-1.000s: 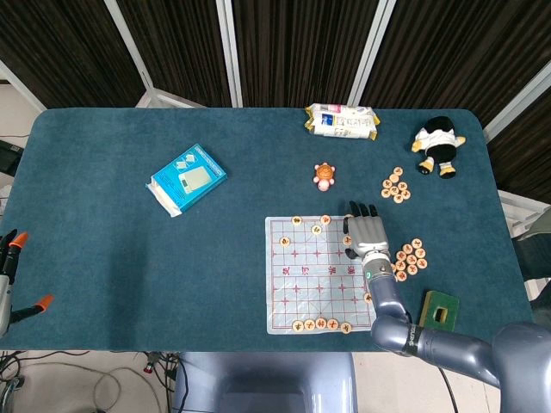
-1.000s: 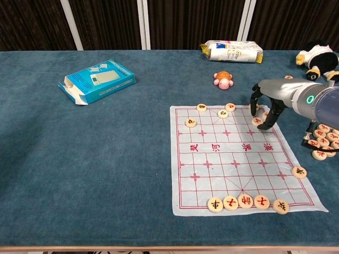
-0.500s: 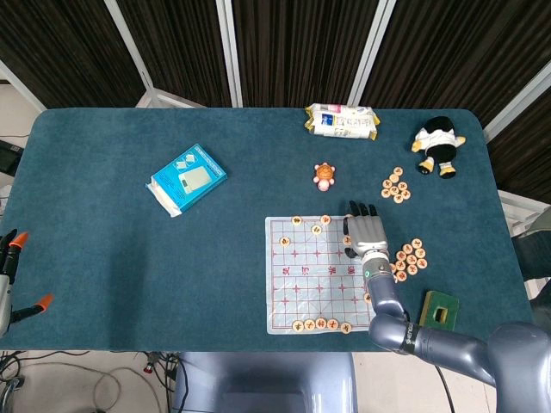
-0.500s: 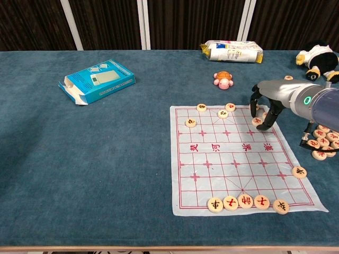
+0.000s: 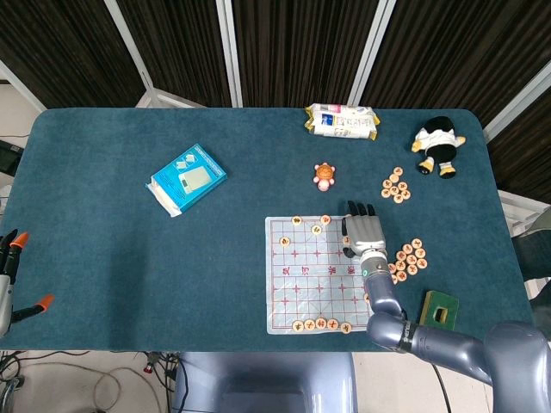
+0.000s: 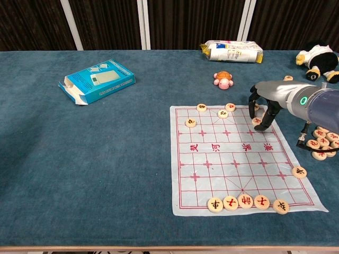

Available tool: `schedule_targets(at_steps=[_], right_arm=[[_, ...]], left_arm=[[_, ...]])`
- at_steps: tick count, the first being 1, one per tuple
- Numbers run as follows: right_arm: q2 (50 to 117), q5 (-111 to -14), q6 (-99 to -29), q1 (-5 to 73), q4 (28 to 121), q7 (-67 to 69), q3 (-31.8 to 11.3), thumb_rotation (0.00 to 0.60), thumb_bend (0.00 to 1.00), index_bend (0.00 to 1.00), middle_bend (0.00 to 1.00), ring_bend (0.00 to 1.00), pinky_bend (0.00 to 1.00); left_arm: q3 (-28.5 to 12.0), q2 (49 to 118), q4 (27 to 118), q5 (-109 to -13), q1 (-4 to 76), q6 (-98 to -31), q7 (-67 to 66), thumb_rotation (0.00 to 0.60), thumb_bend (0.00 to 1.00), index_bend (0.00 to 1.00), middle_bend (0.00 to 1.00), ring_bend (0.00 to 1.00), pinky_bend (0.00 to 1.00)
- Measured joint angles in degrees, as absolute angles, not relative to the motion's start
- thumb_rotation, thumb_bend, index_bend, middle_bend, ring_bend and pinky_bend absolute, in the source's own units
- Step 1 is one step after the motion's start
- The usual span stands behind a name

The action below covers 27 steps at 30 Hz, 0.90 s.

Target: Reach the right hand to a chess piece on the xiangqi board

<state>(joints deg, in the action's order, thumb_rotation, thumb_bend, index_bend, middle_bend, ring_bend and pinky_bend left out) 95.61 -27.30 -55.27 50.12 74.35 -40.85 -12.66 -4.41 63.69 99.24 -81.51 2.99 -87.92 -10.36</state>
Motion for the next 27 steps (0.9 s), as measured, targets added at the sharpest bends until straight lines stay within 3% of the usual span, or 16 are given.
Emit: schedule_targets(at_steps=[27], right_arm=[[95.84,-24.95,-54.39,51.06,72.72,-42.49,-12.97,0.600,0.38,0.49,0.00,0.00,0.00]], left_arm=[[-4.27,64.11,99.24,-81.56,3.11,-87.80,-11.34,0.600,0.01,0.00,0.00,0.00,0.05]])
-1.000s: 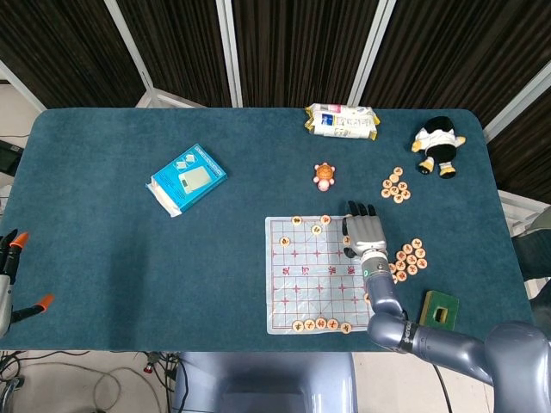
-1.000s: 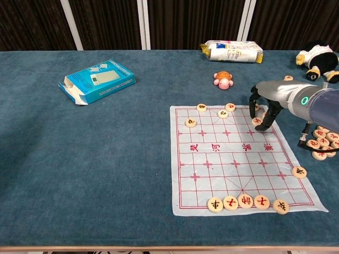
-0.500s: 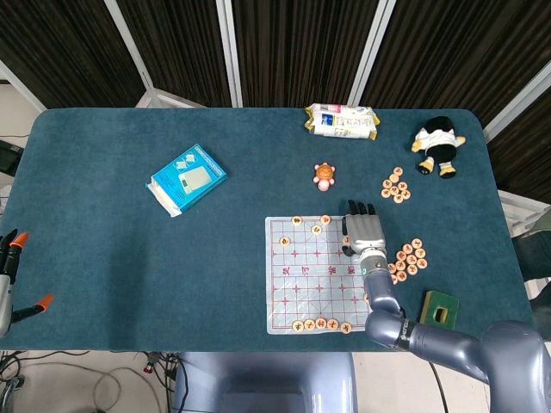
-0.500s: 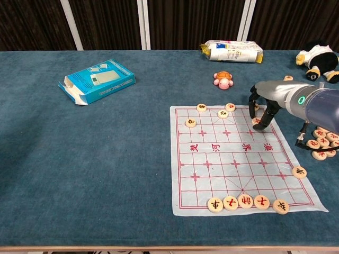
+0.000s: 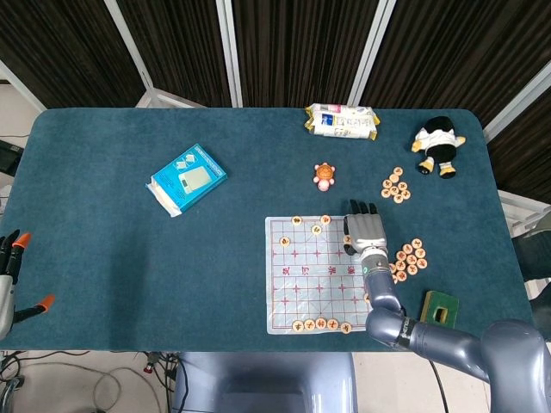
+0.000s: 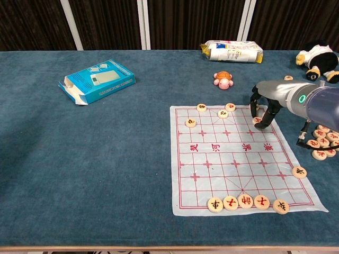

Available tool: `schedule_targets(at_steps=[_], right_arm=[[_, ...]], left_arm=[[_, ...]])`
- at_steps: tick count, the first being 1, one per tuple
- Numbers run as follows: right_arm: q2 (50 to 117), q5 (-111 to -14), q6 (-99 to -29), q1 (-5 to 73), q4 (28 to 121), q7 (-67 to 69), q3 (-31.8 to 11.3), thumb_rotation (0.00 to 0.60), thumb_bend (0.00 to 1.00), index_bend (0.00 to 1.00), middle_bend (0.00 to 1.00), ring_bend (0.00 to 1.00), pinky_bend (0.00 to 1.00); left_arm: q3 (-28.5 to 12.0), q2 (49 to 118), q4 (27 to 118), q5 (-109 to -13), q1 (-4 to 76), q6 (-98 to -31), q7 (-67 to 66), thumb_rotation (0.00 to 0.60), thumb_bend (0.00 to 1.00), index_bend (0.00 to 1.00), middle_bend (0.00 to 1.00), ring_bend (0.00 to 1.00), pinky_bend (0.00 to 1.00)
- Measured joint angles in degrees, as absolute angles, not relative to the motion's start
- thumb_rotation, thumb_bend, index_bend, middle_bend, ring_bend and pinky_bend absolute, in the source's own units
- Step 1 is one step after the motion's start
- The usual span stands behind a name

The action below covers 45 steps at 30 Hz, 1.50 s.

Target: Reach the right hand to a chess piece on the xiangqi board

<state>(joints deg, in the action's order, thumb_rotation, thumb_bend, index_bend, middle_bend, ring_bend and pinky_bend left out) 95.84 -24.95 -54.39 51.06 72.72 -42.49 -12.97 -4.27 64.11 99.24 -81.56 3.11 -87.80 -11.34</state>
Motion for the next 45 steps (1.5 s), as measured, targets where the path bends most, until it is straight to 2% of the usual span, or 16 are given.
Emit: schedule_targets(at_steps=[21,45], right_arm=[[95.88,-23.72,-54.03,51.28,72.28,-43.02,-12.82,0.600,0.40,0.52,0.00,0.00,0.00],[95.40,-21.89,-56.62,53.40,76.58,-45.53,-14.20,0.600,0.40,0.52,0.00,0.00,0.00]], left_arm=[[-4.15,64.19,99.32,-81.63,3.14,-87.75,-11.65,0.600,0.01,0.00,0.00,0.00,0.05],[-4.24,63.80,99.46,-81.40,3.10,-87.63,-10.88,0.600,0.01,0.00,0.00,0.00,0.05]])
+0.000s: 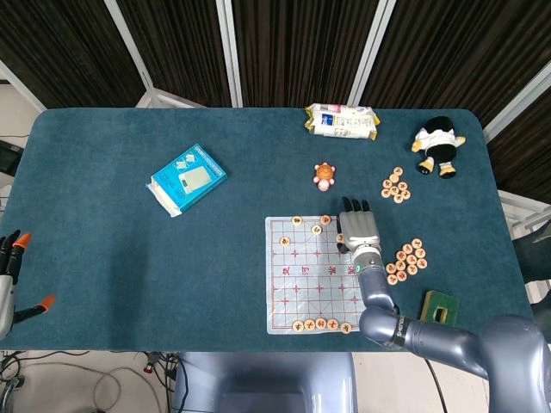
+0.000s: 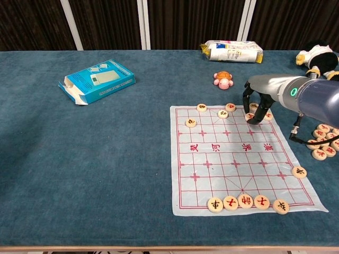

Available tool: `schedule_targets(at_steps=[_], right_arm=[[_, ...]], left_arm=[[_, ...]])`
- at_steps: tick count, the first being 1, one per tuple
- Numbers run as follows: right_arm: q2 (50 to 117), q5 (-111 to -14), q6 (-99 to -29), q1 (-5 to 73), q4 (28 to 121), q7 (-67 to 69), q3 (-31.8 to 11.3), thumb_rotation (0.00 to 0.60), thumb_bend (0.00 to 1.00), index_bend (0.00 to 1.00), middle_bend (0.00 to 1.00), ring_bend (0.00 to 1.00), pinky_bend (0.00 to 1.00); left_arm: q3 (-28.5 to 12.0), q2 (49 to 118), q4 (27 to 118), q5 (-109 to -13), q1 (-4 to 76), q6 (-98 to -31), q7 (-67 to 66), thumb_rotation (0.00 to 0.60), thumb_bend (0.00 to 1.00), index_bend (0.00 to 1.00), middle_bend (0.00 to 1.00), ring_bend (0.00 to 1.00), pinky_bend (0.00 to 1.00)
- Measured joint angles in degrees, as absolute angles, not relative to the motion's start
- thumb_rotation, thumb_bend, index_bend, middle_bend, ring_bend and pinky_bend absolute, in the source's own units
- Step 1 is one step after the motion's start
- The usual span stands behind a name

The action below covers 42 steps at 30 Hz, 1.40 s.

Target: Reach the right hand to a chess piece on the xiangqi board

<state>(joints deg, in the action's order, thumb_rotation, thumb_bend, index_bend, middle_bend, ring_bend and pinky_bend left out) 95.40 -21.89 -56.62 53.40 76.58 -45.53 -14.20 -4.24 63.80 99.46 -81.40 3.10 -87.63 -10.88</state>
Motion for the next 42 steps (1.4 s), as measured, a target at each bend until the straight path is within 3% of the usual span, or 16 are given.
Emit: schedule_targets(at_steps=[32,42], right_arm=[[97.04,-21.19,-55.74,53.61,74.26,-45.06,-13.87,0.600,0.40,0.52,0.00,0.00,0.00],[96.51,-20.39,-55.67,53.72,74.99,-45.71,-13.50,0.600,0.40,0.43,0.00,0.00,0.00]], left_arm=[[-4.27,63.92,99.44,-81.26,3.21,-87.49,-11.10,0.600,0.01,0.00,0.00,0.00,0.05],[-4.34,63.87,99.49,-81.05,3.19,-87.49,-11.01,0.600,0.01,0.00,0.00,0.00,0.05]])
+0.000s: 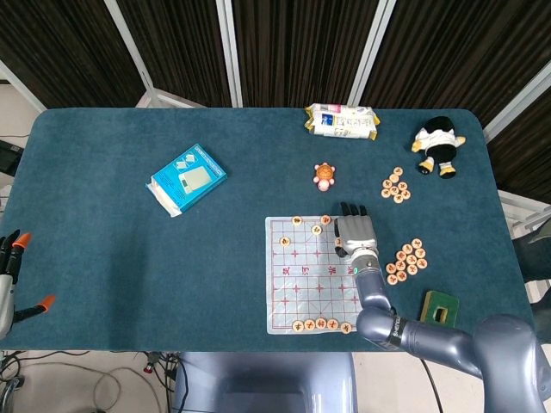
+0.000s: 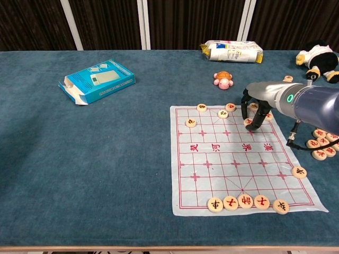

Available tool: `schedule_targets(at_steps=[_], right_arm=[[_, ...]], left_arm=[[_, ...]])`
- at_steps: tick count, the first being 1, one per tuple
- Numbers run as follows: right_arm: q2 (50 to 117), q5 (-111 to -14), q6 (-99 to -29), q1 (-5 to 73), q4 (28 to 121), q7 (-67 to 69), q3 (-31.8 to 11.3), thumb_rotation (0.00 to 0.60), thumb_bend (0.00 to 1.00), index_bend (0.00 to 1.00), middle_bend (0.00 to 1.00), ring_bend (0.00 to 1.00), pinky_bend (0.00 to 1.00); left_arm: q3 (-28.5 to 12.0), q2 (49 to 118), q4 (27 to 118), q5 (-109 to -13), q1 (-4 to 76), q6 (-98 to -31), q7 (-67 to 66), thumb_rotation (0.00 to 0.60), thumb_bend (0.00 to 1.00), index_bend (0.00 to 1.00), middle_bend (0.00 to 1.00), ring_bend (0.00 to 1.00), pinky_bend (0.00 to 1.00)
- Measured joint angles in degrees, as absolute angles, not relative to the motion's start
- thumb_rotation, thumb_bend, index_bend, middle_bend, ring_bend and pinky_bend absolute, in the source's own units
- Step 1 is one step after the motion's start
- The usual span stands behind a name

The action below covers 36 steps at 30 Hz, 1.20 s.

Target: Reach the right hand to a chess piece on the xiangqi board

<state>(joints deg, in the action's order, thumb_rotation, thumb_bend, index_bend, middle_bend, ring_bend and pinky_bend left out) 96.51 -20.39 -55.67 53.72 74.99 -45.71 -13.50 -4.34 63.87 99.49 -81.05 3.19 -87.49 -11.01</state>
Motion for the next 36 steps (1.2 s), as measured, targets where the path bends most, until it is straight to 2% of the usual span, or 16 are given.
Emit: schedule_targets(at_steps=[11,18,23,31,36], right_arm=[[95.21,-20.75,-56.20,53.50,77.91,-45.67,-13.16,0.600,0.40,0.39,0.00,0.00,0.00],[92.19,-22.57,-58.68,52.86,84.17,-45.18,-13.13,0.600,0.40,0.38,0.00,0.00,0.00],[88.81,-24.70,-61.09,51.66,89.87,-43.73,-13.41,0.600,0.40,0.33,0.00,0.00,0.00],[79.20,-34.58,-67.10,45.36,101.93,-37.16,-12.28,0.600,0.40,0.20,0.00,0.00,0.00],[72.15,-47.30,-73.50,36.56,108.14,-29.83,-7.54,0.600,0.39,0.13,0.00,0.00,0.00]], left_arm=[[-4.36,63.84,99.86,-80.55,3.23,-87.19,-11.39,0.600,0.01,0.00,0.00,0.00,0.05],[-4.29,63.87,99.87,-80.71,3.22,-87.30,-11.46,0.600,0.01,0.00,0.00,0.00,0.05],[-4.35,63.77,99.79,-80.74,3.17,-87.40,-11.03,0.600,0.01,0.00,0.00,0.00,0.05],[-4.27,63.60,99.70,-81.05,3.17,-87.39,-10.54,0.600,0.01,0.00,0.00,0.00,0.05],[-4.32,63.65,99.51,-81.13,3.25,-87.34,-10.34,0.600,0.01,0.00,0.00,0.00,0.05]])
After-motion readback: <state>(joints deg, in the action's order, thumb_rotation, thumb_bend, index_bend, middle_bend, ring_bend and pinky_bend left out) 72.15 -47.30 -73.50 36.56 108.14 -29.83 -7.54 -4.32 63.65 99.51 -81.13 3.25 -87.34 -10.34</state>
